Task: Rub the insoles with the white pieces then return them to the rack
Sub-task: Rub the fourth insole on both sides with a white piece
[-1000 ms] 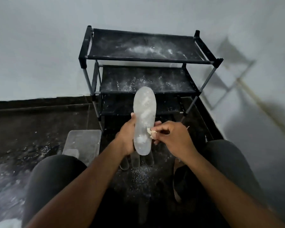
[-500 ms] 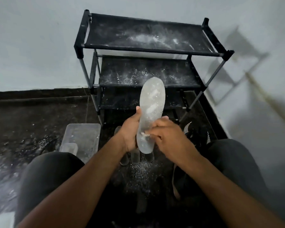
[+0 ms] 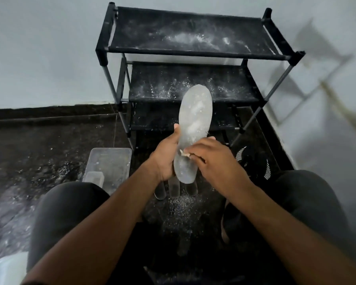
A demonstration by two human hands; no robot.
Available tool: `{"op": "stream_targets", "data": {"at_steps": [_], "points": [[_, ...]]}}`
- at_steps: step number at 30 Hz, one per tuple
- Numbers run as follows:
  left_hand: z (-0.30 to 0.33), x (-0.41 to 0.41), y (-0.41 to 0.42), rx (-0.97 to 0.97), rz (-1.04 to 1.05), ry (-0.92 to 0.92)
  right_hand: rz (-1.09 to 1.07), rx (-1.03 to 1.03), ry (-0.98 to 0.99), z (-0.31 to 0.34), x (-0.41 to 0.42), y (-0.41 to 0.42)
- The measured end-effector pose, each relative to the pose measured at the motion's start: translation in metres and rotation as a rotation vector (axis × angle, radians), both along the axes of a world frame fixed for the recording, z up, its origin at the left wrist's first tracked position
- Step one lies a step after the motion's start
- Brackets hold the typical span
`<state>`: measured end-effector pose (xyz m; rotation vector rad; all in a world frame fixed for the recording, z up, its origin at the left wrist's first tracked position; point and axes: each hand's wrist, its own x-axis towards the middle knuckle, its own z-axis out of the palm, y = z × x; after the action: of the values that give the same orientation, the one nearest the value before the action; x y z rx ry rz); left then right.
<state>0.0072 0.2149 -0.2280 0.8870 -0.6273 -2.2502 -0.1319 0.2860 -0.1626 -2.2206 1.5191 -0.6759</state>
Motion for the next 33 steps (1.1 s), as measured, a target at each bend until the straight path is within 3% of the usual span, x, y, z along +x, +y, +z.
{"op": "stream_targets", "data": {"at_steps": [6,11,17,22,28,33], "points": [[0.008,-0.001,-0.001,0.062,0.03,0.101,0.217,0.176,0.131,-0.003,-0.003,0.01],[0.0,-0.004,0.003,0.029,-0.013,0.013,0.011,0.061,0.073,0.001,-0.009,0.001],[0.001,-0.002,0.001,0.07,0.008,0.08,0.127,0.263,-0.045,-0.001,-0.001,0.008],[0.0,-0.01,0.004,0.032,-0.009,0.034,-0.128,0.069,-0.126,-0.003,-0.002,-0.001],[0.004,-0.007,0.003,0.087,-0.014,0.122,0.043,0.223,-0.139,-0.005,0.011,0.01],[0.004,-0.013,0.005,0.062,-0.013,0.059,-0.141,0.03,-0.14,-0.006,0.007,-0.005]]}}
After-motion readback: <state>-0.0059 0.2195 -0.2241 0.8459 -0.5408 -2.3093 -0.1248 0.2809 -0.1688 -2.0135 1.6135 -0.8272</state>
